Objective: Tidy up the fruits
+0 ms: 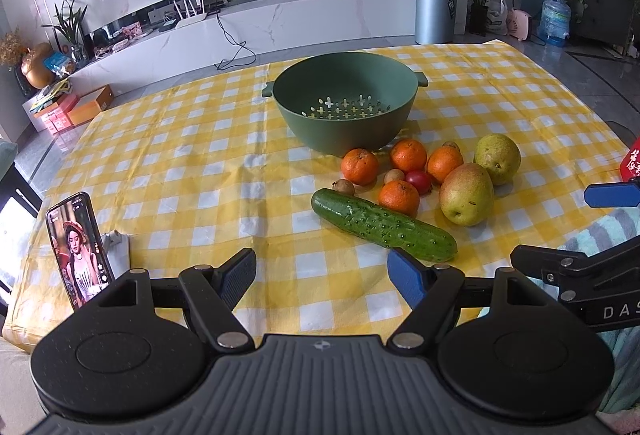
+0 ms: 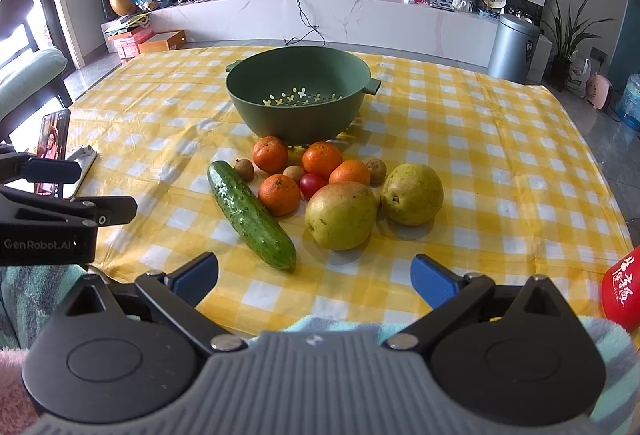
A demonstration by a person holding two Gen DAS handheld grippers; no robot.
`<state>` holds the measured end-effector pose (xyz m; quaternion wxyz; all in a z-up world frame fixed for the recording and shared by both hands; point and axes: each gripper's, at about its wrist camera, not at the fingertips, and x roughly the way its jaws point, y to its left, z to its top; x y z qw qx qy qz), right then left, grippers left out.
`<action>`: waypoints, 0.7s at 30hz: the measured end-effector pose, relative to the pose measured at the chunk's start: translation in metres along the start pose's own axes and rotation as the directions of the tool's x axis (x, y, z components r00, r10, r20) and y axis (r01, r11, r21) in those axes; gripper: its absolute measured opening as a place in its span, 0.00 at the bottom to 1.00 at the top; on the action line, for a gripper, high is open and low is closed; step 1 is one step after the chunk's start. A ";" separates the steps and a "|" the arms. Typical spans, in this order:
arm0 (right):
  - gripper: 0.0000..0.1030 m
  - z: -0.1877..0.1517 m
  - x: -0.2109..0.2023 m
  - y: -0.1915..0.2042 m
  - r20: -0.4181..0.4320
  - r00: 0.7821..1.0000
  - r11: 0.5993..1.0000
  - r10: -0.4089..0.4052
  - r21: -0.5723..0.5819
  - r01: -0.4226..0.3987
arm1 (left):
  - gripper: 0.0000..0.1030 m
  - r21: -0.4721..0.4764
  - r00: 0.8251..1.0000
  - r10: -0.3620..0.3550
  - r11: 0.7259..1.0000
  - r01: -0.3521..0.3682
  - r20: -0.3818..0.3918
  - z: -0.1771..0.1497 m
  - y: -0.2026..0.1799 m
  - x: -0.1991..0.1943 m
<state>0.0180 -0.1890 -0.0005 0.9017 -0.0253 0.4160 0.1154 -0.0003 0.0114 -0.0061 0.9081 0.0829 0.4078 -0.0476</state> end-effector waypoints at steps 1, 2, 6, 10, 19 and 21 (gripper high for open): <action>0.96 0.000 0.000 0.000 -0.001 1.000 1.000 0.000 0.000 0.000 | 0.85 -0.001 1.000 0.000 1.000 0.000 0.000 0.000 0.000 0.000; 0.96 0.000 0.001 0.000 -0.002 1.000 1.000 0.000 0.001 0.000 | 0.85 0.000 1.000 -0.001 1.000 0.001 0.000 0.000 0.000 0.000; 0.96 0.001 0.001 0.001 -0.009 1.000 1.000 -0.001 0.002 0.001 | 0.85 -0.003 1.000 -0.004 1.000 0.004 -0.002 0.001 0.000 0.001; 0.96 0.001 0.002 0.001 -0.011 1.000 1.000 0.000 0.000 0.000 | 0.85 -0.005 1.000 -0.008 1.000 0.008 -0.005 0.001 0.000 0.002; 0.96 0.001 0.004 0.003 -0.023 1.000 1.000 0.002 -0.005 -0.002 | 0.85 -0.014 1.000 -0.009 1.000 0.009 -0.015 0.001 0.001 0.003; 0.96 0.000 0.005 0.004 -0.026 1.000 1.000 0.002 -0.007 -0.002 | 0.85 -0.017 1.000 -0.011 1.000 0.010 -0.019 0.001 0.002 0.003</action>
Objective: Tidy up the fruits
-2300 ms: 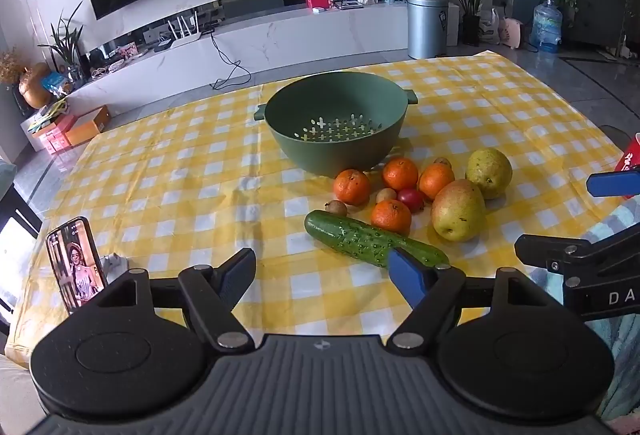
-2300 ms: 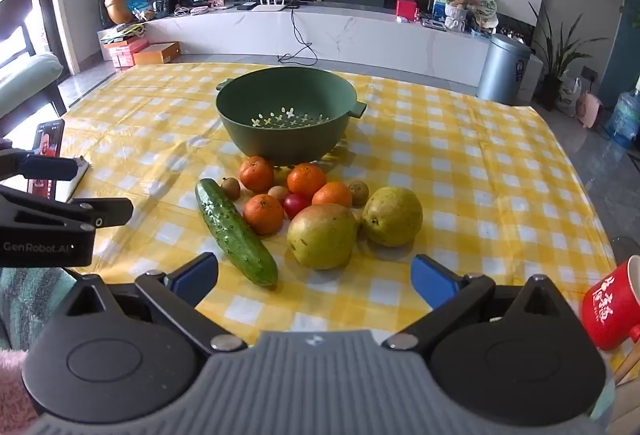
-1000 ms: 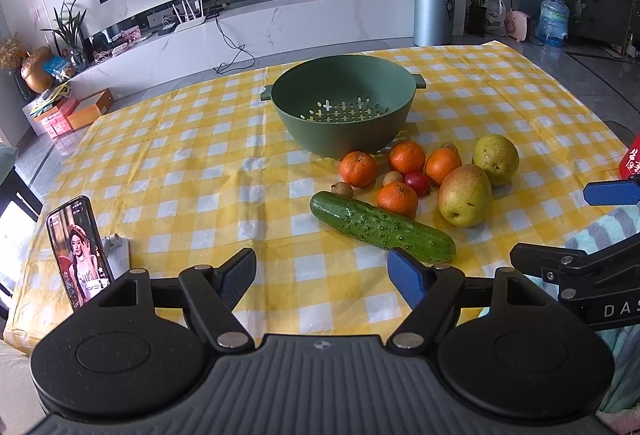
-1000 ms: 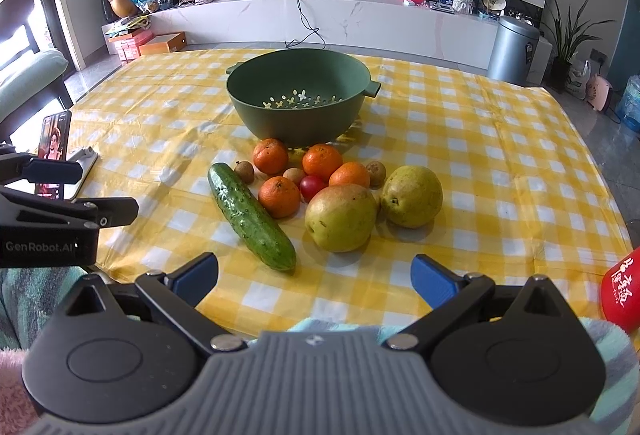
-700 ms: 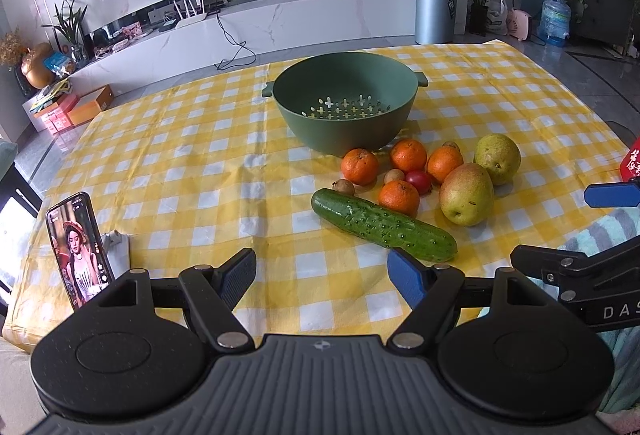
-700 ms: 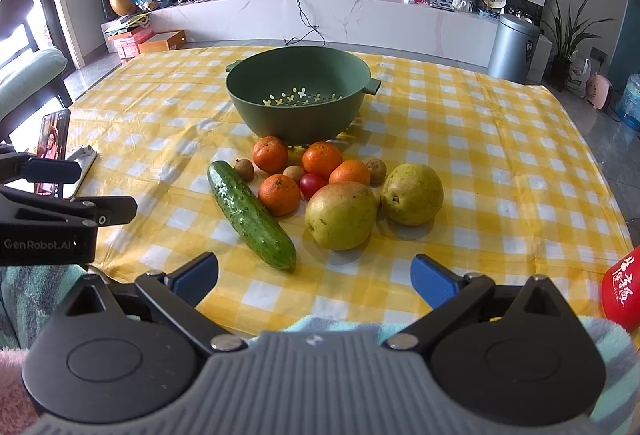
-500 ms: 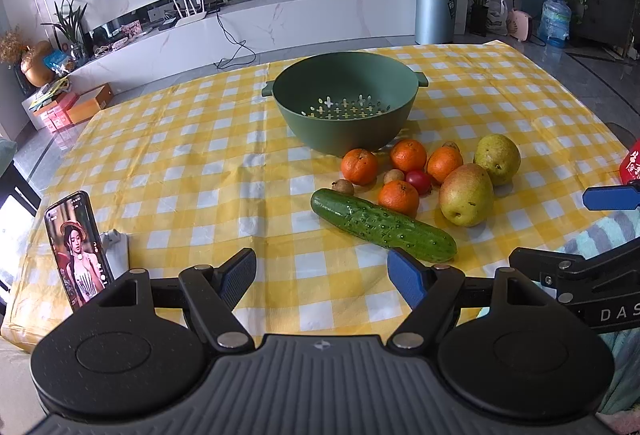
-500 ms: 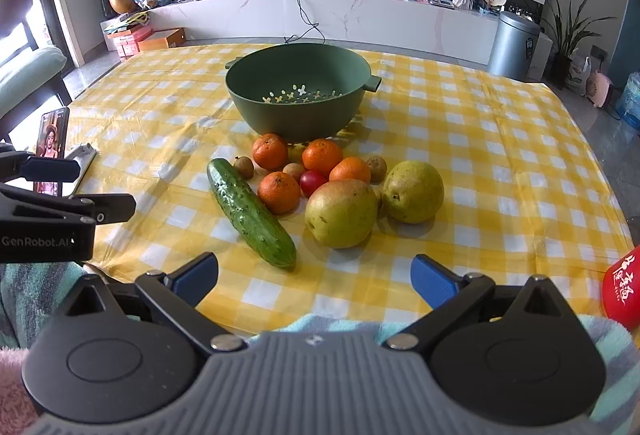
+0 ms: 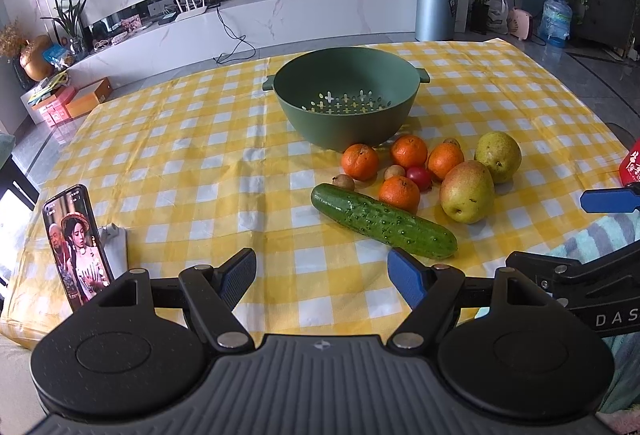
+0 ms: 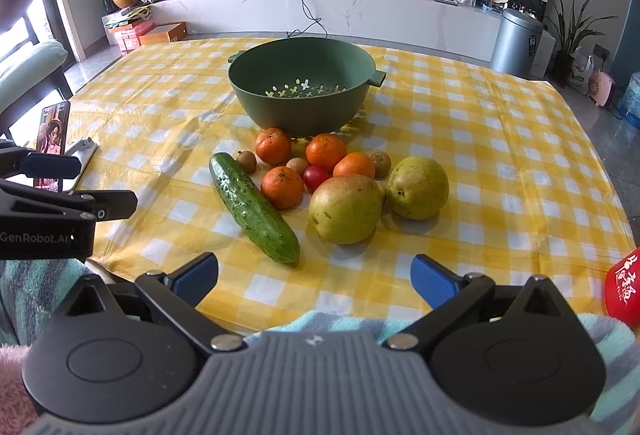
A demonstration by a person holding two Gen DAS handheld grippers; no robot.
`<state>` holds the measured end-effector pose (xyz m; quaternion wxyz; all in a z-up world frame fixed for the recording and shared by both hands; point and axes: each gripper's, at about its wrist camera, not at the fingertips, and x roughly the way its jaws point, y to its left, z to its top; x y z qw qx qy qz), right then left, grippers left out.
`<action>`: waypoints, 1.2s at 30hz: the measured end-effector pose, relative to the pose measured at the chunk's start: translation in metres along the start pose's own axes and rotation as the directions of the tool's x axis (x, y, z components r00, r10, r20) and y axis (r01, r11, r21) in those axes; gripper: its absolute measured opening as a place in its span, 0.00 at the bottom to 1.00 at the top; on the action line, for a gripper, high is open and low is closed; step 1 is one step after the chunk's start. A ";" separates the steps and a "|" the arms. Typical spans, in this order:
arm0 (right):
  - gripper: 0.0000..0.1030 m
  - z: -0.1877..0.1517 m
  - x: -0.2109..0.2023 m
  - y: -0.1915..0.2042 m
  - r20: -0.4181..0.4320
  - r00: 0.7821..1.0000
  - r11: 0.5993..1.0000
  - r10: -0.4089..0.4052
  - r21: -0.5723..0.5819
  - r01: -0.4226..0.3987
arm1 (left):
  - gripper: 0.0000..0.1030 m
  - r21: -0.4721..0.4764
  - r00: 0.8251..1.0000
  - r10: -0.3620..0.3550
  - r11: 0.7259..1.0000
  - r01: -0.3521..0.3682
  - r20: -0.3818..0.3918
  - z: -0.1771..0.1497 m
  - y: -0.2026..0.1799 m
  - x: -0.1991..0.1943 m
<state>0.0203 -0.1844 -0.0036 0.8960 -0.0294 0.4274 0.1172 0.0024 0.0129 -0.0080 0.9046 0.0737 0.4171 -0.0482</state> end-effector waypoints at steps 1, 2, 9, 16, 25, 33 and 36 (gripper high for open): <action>0.96 0.000 0.000 0.000 -0.002 1.000 1.000 0.000 -0.001 0.000 | 0.85 -0.001 1.000 -0.001 1.000 0.001 -0.002 0.000 0.001 0.000; 0.96 0.000 0.001 0.001 -0.003 1.000 1.000 -0.001 -0.001 0.001 | 0.85 -0.003 1.000 -0.001 1.000 0.001 -0.003 -0.001 0.001 0.000; 0.96 0.000 0.002 0.001 -0.011 1.000 1.000 0.001 0.003 -0.001 | 0.85 -0.012 1.000 -0.001 1.000 0.001 -0.008 -0.001 0.003 0.001; 0.96 -0.001 0.001 0.001 -0.011 1.000 1.000 0.000 0.003 0.000 | 0.85 -0.013 1.000 -0.002 1.000 0.002 -0.011 -0.001 0.003 0.001; 0.96 -0.001 0.002 0.001 -0.012 1.000 1.000 0.002 0.004 -0.002 | 0.85 -0.013 1.000 -0.002 1.000 0.002 -0.011 -0.002 0.003 0.001; 0.96 -0.002 0.003 0.001 -0.004 1.000 1.000 0.019 0.008 -0.019 | 0.85 0.001 1.000 -0.013 1.000 0.013 -0.016 0.000 0.002 0.003; 0.96 -0.001 0.005 -0.002 0.035 0.999 1.000 0.023 0.010 -0.024 | 0.84 0.007 0.999 -0.029 1.000 0.029 -0.039 0.005 0.003 0.008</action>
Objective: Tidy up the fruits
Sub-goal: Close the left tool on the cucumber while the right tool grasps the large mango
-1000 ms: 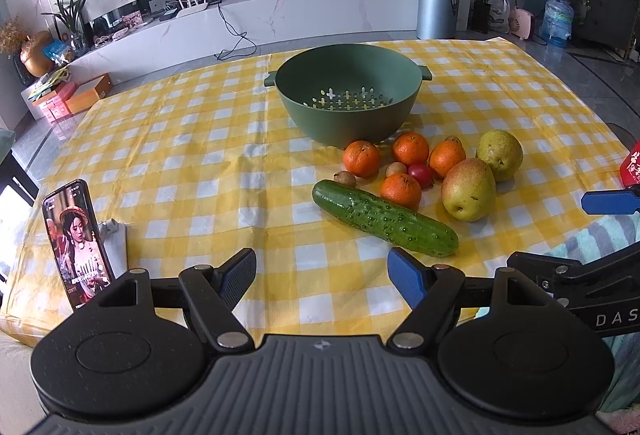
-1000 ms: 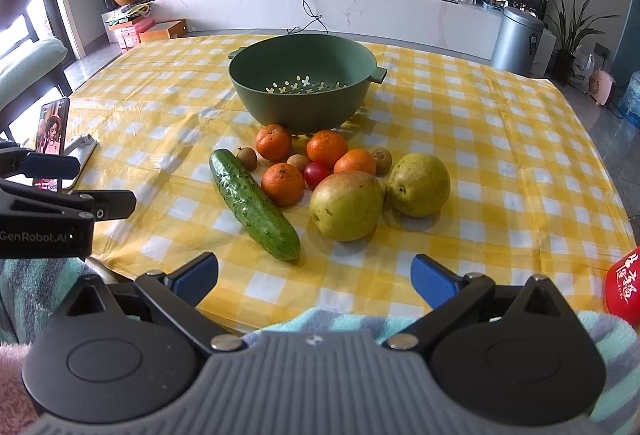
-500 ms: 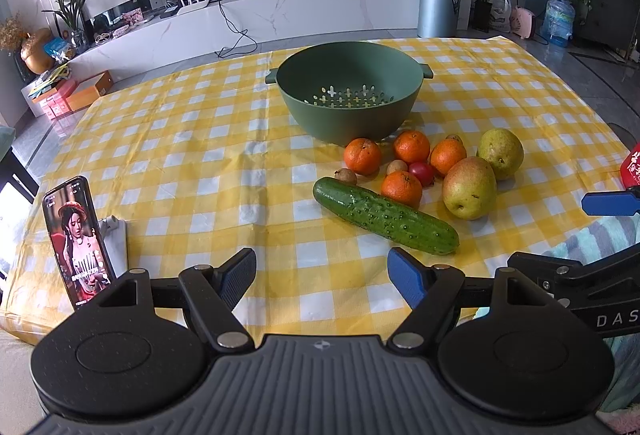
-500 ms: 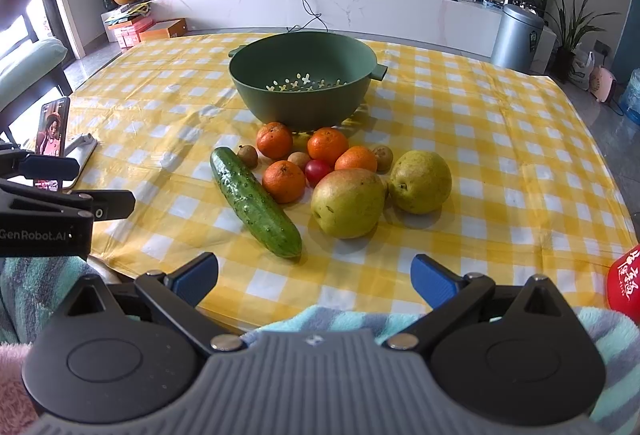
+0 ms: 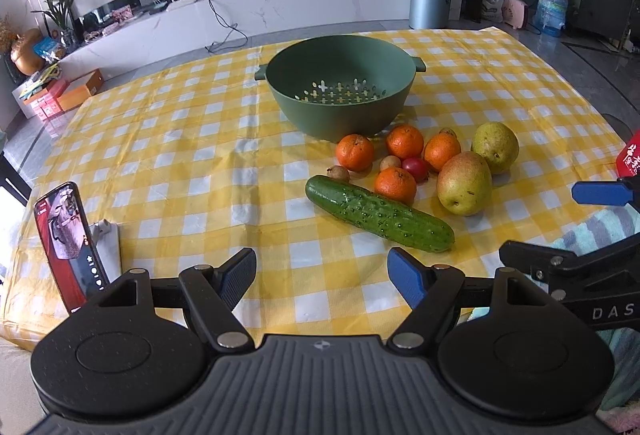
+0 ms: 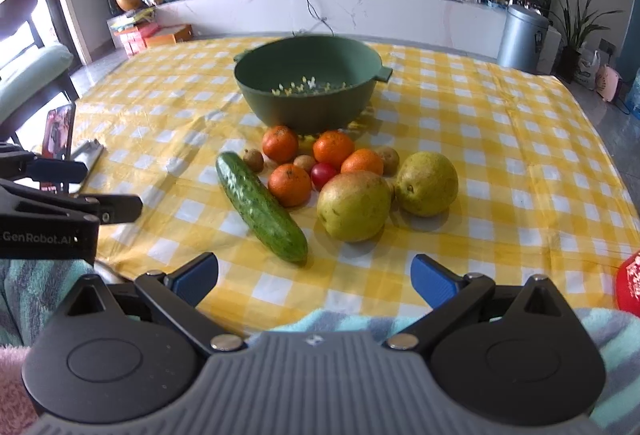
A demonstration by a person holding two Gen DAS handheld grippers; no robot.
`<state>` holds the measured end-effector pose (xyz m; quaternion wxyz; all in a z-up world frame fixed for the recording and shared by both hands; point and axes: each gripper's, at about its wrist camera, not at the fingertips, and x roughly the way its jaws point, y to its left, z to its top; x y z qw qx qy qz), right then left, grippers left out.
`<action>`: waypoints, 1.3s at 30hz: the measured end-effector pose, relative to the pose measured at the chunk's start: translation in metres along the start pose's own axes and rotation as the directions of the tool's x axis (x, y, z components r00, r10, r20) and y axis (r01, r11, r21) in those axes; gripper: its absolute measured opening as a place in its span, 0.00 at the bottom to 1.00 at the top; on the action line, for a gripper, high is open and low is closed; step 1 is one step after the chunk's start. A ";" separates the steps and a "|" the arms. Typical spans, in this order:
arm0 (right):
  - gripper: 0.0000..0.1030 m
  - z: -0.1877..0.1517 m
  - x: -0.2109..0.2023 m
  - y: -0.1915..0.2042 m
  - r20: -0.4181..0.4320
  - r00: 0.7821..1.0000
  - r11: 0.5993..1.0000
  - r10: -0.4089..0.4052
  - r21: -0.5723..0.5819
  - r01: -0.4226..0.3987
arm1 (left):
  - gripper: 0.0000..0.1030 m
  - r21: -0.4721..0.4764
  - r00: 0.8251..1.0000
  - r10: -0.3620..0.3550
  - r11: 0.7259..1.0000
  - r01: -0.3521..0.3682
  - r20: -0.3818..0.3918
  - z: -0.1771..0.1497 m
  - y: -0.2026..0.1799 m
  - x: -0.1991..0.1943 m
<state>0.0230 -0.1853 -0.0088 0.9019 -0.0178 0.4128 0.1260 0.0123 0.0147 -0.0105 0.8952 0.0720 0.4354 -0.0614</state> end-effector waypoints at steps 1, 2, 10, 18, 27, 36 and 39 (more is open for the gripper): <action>0.94 0.001 0.002 -0.001 0.009 1.000 1.000 -0.006 -0.002 0.006 | 0.79 0.002 1.000 -0.009 1.000 0.009 -0.005 0.002 0.001 0.002; 0.92 0.003 0.004 -0.003 0.015 1.000 1.000 -0.007 -0.001 0.007 | 0.76 0.003 1.000 -0.017 1.000 0.017 -0.009 0.004 0.001 0.004; 0.77 0.011 0.026 -0.020 -0.009 1.000 0.998 0.000 0.064 0.000 | 0.68 -0.060 0.995 -0.091 0.994 0.089 -0.042 0.026 0.002 0.019; 0.64 0.016 0.047 -0.034 -0.047 0.999 0.991 -0.007 0.135 0.013 | 0.64 -0.160 0.991 -0.090 0.984 0.074 -0.100 0.042 0.002 0.046; 0.63 0.026 0.069 -0.044 -0.073 0.997 0.983 0.019 0.183 -0.006 | 0.65 -0.330 0.963 -0.158 0.941 0.079 -0.220 0.046 0.014 0.085; 0.63 0.031 0.090 -0.047 -0.091 0.995 0.981 0.051 0.191 -0.033 | 0.71 -0.475 0.937 -0.223 0.877 0.072 -0.269 0.041 0.023 0.112; 0.63 0.032 0.097 -0.049 -0.101 0.993 0.979 0.061 0.200 -0.040 | 0.71 -0.494 0.929 -0.239 0.867 0.073 -0.282 0.040 0.021 0.121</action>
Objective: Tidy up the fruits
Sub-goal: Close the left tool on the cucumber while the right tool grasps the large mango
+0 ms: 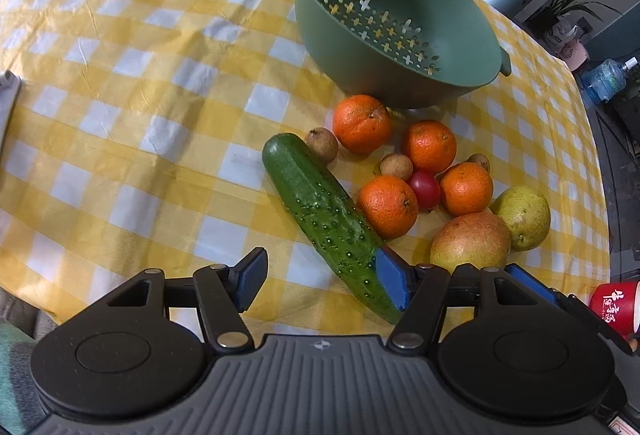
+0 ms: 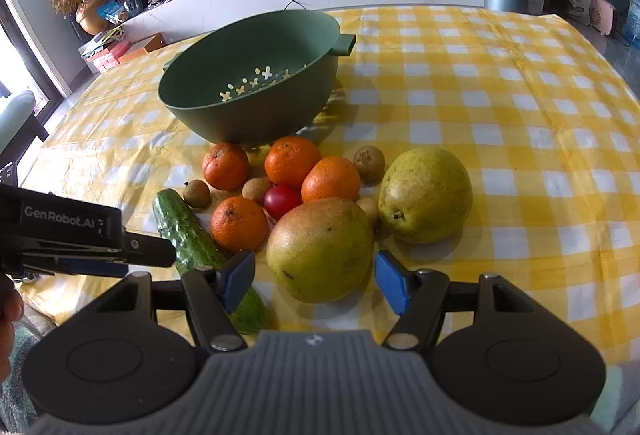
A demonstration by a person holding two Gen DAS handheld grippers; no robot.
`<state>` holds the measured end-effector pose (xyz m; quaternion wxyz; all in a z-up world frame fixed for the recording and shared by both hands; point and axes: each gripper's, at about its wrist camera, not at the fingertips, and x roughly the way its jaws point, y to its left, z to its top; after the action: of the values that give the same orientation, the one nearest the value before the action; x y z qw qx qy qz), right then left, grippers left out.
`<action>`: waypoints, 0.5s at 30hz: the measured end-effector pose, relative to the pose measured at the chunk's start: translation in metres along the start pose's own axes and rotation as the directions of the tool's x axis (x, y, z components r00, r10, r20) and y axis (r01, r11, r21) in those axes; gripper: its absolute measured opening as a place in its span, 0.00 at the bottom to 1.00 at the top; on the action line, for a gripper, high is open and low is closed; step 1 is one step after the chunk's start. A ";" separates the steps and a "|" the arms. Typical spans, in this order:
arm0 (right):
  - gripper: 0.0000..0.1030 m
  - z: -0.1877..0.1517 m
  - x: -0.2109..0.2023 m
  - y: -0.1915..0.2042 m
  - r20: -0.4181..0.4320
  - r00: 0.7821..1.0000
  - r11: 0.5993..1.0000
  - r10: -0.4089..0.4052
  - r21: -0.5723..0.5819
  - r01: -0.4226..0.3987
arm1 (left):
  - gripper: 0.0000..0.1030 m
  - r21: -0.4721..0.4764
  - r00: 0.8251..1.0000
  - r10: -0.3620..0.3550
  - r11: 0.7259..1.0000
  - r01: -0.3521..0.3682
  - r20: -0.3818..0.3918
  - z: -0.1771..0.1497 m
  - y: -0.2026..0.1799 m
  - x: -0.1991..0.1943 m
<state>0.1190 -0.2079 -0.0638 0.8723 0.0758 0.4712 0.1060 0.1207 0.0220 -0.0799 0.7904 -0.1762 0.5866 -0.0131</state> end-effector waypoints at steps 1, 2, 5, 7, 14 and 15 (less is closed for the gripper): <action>0.63 0.000 0.001 -0.001 -0.005 1.000 1.000 0.003 0.004 -0.003 | 0.71 -0.011 1.000 0.000 1.000 0.000 -0.005 0.001 0.000 0.003; 0.63 0.001 0.003 -0.001 -0.009 1.000 1.000 0.006 0.008 -0.006 | 0.71 -0.024 1.000 0.001 1.000 -0.001 -0.008 0.002 0.001 0.006; 0.63 0.001 0.008 -0.002 -0.020 1.000 1.000 0.016 0.010 -0.016 | 0.76 -0.058 1.000 -0.012 0.998 0.012 -0.010 0.004 0.002 0.011; 0.64 0.001 0.010 -0.003 -0.025 1.000 1.000 0.015 0.010 -0.014 | 0.76 -0.068 1.000 -0.014 0.998 0.013 -0.012 0.007 0.001 0.014; 0.63 0.005 0.019 -0.005 -0.039 0.999 1.000 0.007 0.015 -0.007 | 0.77 -0.088 1.000 -0.006 0.996 0.004 -0.023 0.011 -0.003 0.027; 0.63 0.005 0.020 -0.006 -0.043 0.999 1.000 0.009 0.018 -0.008 | 0.77 -0.091 1.000 -0.006 0.996 0.004 -0.027 0.012 -0.003 0.029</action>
<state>0.1343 -0.2084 -0.0791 0.8607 0.0833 0.4907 0.1069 0.1412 0.0153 -0.1024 0.7734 -0.2133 0.5969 0.0092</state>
